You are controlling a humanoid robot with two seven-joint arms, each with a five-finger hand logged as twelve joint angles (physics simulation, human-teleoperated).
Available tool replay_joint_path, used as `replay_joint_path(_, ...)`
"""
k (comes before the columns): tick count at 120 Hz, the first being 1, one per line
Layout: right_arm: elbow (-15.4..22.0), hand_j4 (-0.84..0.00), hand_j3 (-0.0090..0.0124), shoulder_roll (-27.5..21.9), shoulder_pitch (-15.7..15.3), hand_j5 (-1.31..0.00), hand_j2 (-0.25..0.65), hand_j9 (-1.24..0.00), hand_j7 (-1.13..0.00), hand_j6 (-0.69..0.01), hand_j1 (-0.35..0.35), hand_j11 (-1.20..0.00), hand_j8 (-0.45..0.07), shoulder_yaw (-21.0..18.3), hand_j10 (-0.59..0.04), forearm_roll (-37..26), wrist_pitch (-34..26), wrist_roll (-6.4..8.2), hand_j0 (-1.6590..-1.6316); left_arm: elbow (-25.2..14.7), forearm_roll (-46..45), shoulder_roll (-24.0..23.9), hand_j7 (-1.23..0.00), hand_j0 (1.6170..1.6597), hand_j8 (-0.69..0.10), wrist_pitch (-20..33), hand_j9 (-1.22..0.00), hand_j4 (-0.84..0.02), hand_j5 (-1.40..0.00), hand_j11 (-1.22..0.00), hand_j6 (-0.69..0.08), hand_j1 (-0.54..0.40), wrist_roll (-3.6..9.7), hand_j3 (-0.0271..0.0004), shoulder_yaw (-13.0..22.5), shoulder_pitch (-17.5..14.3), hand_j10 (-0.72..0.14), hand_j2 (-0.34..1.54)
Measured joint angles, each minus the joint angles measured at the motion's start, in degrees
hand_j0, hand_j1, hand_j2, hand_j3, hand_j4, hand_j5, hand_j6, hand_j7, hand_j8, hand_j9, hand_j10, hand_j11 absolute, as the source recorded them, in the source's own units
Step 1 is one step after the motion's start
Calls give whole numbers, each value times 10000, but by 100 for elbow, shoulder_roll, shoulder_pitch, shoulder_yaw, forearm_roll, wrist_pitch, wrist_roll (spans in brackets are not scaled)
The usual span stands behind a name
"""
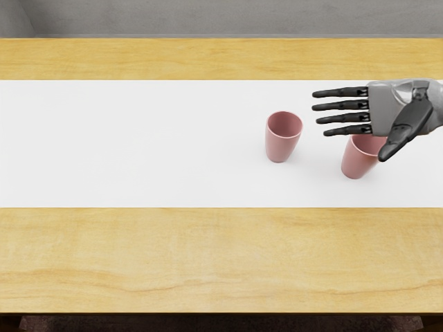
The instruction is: Pick up cup and place in cup with right hand
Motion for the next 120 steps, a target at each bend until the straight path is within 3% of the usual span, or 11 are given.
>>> replay_joint_path(20, -1, 1, 0, 19, 16, 4, -7, 4, 0, 31, -3489, 3, 22, 1, 14, 0, 0, 0, -16581, 0, 0, 0, -1, 16581, -5, 0, -1, -5, -2, -1, -6, 3491, 0, -2, -1, 0, -3, 2)
replay_joint_path(34, -25, 1, 0, 160, 208, 4, -6, 4, 0, 31, -3489, 3, 22, 2, 14, -170, 0, 0, -16581, -1, 0, 0, -1, 16581, -5, 0, -1, -4, -2, -1, -5, 3491, 0, -2, -9, 0, -3, 2)
replay_joint_path(50, -61, 0, 0, 474, 559, 3, -6, 3, 0, 24, -3490, 3, 16, 2, 11, -842, 0, 0, -16581, 0, 0, 0, -1, 16581, -5, 0, -1, -4, -2, -1, -5, 3491, 0, -2, -35, 0, -3, 2)
replay_joint_path(73, -133, -5, 0, 1094, 1500, 1, -5, 1, 0, 5, -3491, 2, 2, -98, 1, -1977, -2, 0, -16581, 0, -1, 0, -1, 16581, -5, 0, -1, -4, -1, -1, -5, 3491, 0, -1, -41, 0, -3, 2)
replay_joint_path(83, -223, -7, 0, 1377, 1810, 0, -5, 1, 0, -1, -3491, 1, -2, -318, -2, -2302, -3, 0, -16581, 0, -1, 0, -1, 16581, -5, 0, -1, -4, -1, -1, -5, 3491, 0, -1, -41, 0, -3, 1)
replay_joint_path(97, -315, -11, 0, 1724, 2039, -1, -4, 0, 0, -10, -3491, 0, -9, -595, -6, -2885, -70, 0, -16581, 0, -1, 0, -1, 16581, -5, 0, -1, -4, -1, 0, -5, 3491, 0, -1, -41, 0, -4, 1)
replay_joint_path(120, -739, -18, 0, 2369, 2303, -2, -4, -1, 0, -22, -3491, 0, -18, -1163, -12, -4067, -797, 0, -16581, 0, -1, 0, -1, 16581, -5, 0, 0, -4, -1, 0, -5, 3491, 0, 0, -40, 0, -4, 1)
